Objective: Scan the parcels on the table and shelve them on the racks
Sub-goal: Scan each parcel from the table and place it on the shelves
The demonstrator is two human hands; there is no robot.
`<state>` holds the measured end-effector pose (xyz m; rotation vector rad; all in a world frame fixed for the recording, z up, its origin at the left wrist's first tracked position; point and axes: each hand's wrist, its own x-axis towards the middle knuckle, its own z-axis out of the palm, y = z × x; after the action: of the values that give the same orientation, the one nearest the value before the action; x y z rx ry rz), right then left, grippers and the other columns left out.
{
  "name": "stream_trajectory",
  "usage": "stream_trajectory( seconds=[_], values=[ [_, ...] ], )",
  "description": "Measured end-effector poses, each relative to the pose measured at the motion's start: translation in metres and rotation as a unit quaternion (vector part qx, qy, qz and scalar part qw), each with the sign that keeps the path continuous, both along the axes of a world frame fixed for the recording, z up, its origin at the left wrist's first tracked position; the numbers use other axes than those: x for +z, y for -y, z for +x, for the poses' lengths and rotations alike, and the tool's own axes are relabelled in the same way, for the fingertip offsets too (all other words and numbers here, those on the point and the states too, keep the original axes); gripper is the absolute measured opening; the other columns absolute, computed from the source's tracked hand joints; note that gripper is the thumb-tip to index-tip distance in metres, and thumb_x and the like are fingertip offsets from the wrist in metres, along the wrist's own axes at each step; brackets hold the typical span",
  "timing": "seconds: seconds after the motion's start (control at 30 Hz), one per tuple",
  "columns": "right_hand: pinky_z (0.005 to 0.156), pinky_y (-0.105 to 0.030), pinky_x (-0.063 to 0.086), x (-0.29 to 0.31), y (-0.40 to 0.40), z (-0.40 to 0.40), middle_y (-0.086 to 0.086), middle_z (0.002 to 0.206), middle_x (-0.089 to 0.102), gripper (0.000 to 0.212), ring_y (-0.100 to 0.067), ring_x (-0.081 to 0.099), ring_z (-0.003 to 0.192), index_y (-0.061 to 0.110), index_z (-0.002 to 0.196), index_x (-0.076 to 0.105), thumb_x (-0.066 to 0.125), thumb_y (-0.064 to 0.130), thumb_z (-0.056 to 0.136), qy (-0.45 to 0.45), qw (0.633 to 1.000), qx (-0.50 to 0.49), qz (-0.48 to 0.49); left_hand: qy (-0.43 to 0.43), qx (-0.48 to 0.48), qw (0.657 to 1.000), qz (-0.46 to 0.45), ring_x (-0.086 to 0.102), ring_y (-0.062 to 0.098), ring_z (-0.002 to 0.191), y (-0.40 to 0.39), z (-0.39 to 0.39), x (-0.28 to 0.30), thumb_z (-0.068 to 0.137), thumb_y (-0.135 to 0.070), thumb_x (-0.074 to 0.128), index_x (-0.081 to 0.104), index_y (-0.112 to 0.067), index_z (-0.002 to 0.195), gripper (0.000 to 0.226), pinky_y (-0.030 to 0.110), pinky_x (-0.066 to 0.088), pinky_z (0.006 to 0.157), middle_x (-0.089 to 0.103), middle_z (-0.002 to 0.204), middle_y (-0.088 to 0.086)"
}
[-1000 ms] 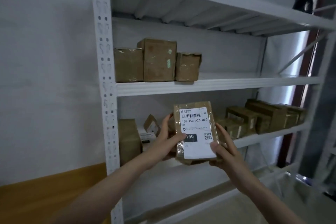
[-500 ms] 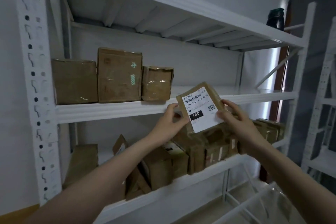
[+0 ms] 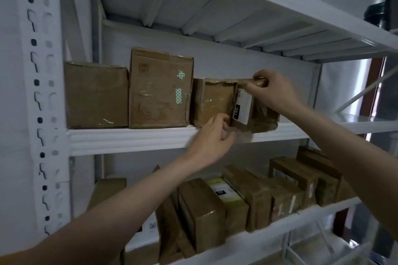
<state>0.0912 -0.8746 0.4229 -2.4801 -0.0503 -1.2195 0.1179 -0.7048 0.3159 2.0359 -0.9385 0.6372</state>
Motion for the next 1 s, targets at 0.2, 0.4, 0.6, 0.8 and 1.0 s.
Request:
stream_trajectory(
  seconds=[0.2,0.4,0.6,0.8,1.0],
  values=[
    [0.069,-0.036,0.05,0.002,0.004,0.046,-0.009,0.1,0.059,0.069,-0.025,0.058,0.087,0.017,0.112,0.052,0.042,0.077,0.079,-0.004,1.0,0.016,0.001,0.009,0.056,0.998,-0.006,0.058,0.013,0.09,-0.006,0.007,0.004,0.095,-0.035,0.052,0.039,-0.019,0.135,0.045,0.034,0.049,0.077,0.056,0.105,-0.006],
    [0.075,-0.042,0.049,0.0,0.002,0.069,-0.014,0.106,0.056,0.071,-0.033,0.055,0.096,0.016,0.109,0.049,0.035,0.079,0.079,0.008,0.999,0.037,-0.014,0.017,0.1,0.995,-0.001,0.064,0.014,0.081,-0.001,0.016,0.005,0.091,-0.044,0.05,0.039,-0.023,0.129,0.045,0.045,0.052,0.08,0.059,0.099,-0.01],
    [0.088,-0.049,0.045,-0.008,0.0,0.076,-0.02,0.123,0.05,0.073,-0.039,0.047,0.113,0.012,0.125,0.044,0.029,0.072,0.087,0.023,0.999,0.016,-0.046,0.024,0.121,0.992,-0.008,0.063,0.015,0.081,0.0,0.009,-0.003,0.091,-0.04,0.052,0.043,-0.02,0.128,0.043,0.044,0.052,0.08,0.057,0.099,-0.008],
    [0.096,-0.055,0.028,-0.039,-0.026,0.041,-0.024,0.14,0.036,0.054,-0.043,0.033,0.128,0.008,0.13,0.041,0.041,0.048,0.093,0.195,0.969,-0.02,-0.15,0.13,0.236,0.953,0.141,0.045,-0.003,0.067,-0.019,-0.014,-0.022,0.094,-0.034,0.053,0.049,-0.02,0.118,0.028,0.027,0.037,0.063,0.048,0.102,-0.015],
    [0.075,-0.041,0.041,-0.109,-0.096,0.018,-0.019,0.116,0.056,0.028,-0.036,0.052,0.102,0.006,0.109,0.056,0.051,0.02,0.086,0.269,0.903,0.256,-0.218,0.073,0.342,0.892,0.285,0.062,0.02,0.077,-0.065,-0.041,-0.064,0.096,-0.038,0.049,0.054,-0.014,0.119,0.033,0.035,0.05,0.061,0.057,0.116,0.003]
  ],
)
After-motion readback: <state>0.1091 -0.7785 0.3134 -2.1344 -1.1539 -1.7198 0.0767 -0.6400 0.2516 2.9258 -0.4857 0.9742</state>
